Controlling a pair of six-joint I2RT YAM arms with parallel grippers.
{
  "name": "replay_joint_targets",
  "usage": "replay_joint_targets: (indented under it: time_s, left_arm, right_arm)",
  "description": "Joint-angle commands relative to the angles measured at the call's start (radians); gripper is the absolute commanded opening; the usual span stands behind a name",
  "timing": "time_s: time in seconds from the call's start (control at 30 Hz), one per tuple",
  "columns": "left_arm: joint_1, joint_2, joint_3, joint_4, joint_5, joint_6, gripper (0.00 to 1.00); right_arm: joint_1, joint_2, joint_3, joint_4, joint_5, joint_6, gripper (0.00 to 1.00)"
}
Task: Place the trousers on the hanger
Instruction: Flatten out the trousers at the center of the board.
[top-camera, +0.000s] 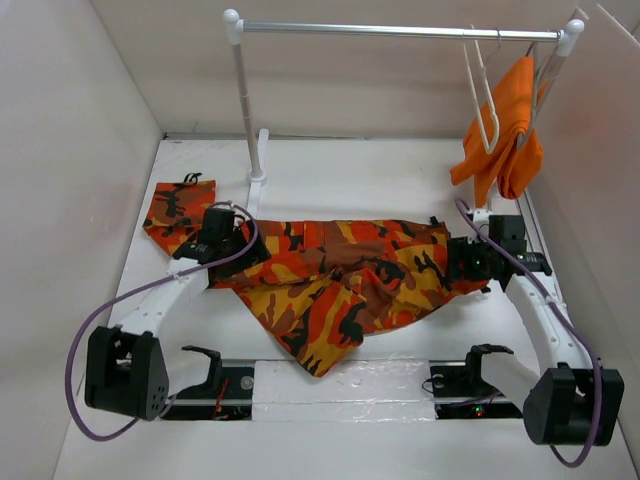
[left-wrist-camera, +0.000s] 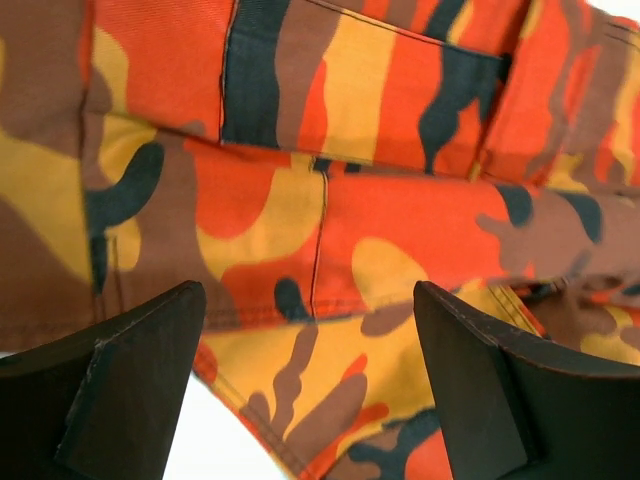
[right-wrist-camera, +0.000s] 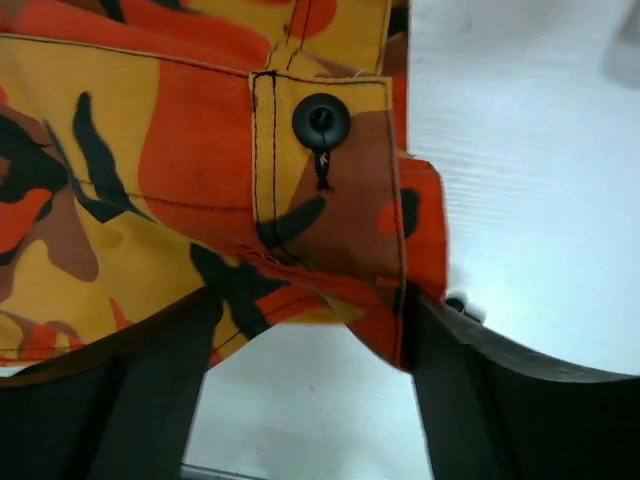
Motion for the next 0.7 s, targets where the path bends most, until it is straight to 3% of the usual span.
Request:
replay_joint_targets:
  time_s: [0.0, 0.03, 0.07, 0.1, 0.13, 0.17, 0.3, 0.4, 0.5, 0.53, 0.6, 0.67]
  left_arm:
    - [0.0, 0.087, -0.027, 0.117, -0.007, -0.029, 0.81]
    - [0.0, 0.115, -0.025, 0.136, -0.025, -0.034, 0.78]
    - [0.0, 0.138, -0.009, 0.17, -0.039, -0.041, 0.75]
    - [0.0, 0.187, 0.007, 0.181, -0.074, -0.05, 0.73]
    - [0.0, 0.209, 0.023, 0.192, -0.085, -0.05, 0.7]
    - [0.0, 0.228, 0.074, 0.21, -0.099, -0.052, 0.68]
    - [0.0, 0.336, 0.235, 0.224, -0.099, -0.05, 0.54]
    - [0.0, 0.411, 0.339, 0.25, -0.142, -0.046, 0.41]
    - [0.0, 0.474, 0.476, 0.155, -0.148, -0.032, 0.4]
    - [0.0, 0.464, 0.49, 0.117, -0.16, -0.032, 0.43]
    - [0.0, 0.366, 0.447, 0.106, -0.206, -0.031, 0.51]
    - [0.023, 0.278, 0.339, 0.089, -0.278, -0.049, 0.68]
  right_arm:
    - [0.009, 0.019, -0.07, 0.117, -0.059, 0.053, 0.76]
    - [0.009, 0.024, -0.087, 0.125, -0.078, 0.07, 0.65]
    - [0.009, 0.019, -0.104, 0.128, -0.09, 0.076, 0.34]
    - [0.009, 0.012, -0.13, 0.124, -0.095, 0.08, 0.18]
    - [0.009, -0.013, -0.135, 0.112, -0.086, 0.081, 0.05]
    - [0.009, -0.031, -0.136, 0.086, -0.049, 0.081, 0.0]
    - [0.009, -0.126, -0.081, 0.043, 0.081, 0.078, 0.0]
    - [-0.005, -0.145, -0.03, 0.07, 0.079, 0.086, 0.0]
    - [-0.005, -0.119, 0.017, 0.07, 0.04, 0.086, 0.0]
    - [-0.005, -0.113, 0.029, 0.058, 0.034, 0.081, 0.04]
    - [-0.005, -0.111, 0.046, 0.053, 0.011, 0.061, 0.26]
    - [-0.005, -0.122, 0.042, 0.05, -0.028, 0.038, 0.48]
